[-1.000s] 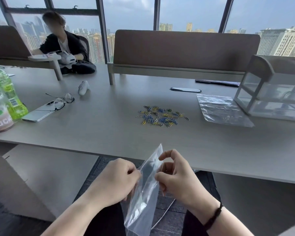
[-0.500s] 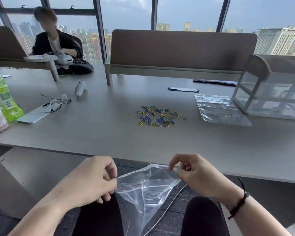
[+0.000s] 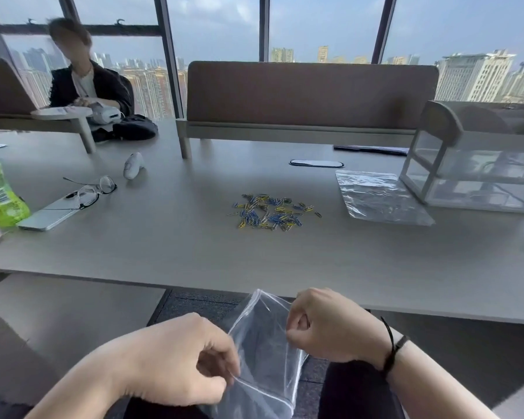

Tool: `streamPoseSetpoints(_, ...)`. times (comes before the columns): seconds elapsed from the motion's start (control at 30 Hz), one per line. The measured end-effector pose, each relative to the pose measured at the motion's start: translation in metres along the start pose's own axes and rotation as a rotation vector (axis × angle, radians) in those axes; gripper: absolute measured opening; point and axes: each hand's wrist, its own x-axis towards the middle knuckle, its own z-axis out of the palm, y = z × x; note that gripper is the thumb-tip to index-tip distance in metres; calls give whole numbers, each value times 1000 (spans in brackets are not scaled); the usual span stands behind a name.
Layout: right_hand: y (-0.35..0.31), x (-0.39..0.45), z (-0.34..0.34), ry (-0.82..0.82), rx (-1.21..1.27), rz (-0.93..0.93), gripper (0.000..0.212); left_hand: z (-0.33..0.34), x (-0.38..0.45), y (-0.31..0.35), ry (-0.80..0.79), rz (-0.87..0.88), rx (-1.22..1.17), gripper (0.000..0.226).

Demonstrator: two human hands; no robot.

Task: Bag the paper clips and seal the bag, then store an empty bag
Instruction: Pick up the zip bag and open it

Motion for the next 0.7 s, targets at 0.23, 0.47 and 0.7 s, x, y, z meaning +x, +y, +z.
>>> streamPoseSetpoints(0.23, -2, -3, 20, 62, 45, 23, 27, 15, 18, -11, 196, 68, 17, 6)
streamPoseSetpoints(0.47, 1, -6, 23, -106, -367, 142, 35, 16, 24, -23, 93, -38, 501, 23)
streamPoseSetpoints(0.7, -29, -21, 1, -28, -503, 36, 3, 20, 31, -13, 130, 47, 574, 24)
